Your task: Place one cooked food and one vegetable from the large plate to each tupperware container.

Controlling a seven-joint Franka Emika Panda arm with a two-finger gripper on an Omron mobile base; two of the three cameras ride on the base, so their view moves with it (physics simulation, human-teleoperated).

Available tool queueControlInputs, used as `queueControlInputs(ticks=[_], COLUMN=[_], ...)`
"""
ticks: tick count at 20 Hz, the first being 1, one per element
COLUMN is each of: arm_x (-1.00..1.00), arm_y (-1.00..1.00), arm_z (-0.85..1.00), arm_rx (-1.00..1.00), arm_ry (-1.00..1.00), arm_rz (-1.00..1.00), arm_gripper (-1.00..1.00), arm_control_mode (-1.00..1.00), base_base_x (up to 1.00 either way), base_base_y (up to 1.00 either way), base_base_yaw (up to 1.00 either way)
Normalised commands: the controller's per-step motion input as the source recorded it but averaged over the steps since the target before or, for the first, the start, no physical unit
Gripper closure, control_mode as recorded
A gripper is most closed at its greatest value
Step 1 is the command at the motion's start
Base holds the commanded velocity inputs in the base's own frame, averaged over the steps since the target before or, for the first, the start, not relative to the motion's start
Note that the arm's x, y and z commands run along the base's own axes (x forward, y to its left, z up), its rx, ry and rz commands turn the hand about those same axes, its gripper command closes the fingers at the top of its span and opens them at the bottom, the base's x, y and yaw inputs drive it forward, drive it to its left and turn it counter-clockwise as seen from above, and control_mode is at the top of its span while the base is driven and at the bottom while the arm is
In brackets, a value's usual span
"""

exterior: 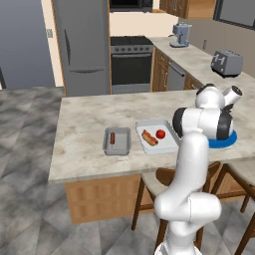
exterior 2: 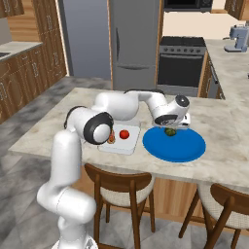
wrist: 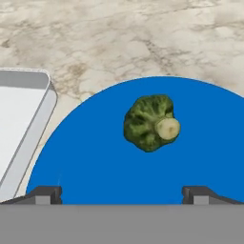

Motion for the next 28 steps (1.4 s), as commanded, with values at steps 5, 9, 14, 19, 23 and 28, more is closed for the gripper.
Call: queueControlInputs(ticks=[5,9,14,19,23,28], arm_x=[0.45,0.17,0.08,0.28,0.21,0.29], arm_y=[-0.17,-0.01,0.06,0.10,0.10,0.20], arm_z=[-0.10,-0.31,-0.30,-0.23,-0.28,-0.25], arm_rx=[0.04,0.01,0.00,0.00,0.01,0.01], arm_ry=[0.00,0.00,-0.03,-0.06,-0.04,-0.07], arm_rz=[0.09,0.04,0.01,0.02,0.00,0.01], arm_gripper=[-1.00,-1.00,-1.00,-1.00,-1.00,1.00], arm_control_mode=[-1.00,-1.00,-1.00,-1.00,-1.00,-1.00], base_base_x=[0.00,0.00,0.00,0.00,0.00,0.00], base_base_y=[0.00,0.00,0.00,0.00,0.00,0.00], base_base_yaw=[0.00,0.00,0.00,0.00,0.00,0.00])
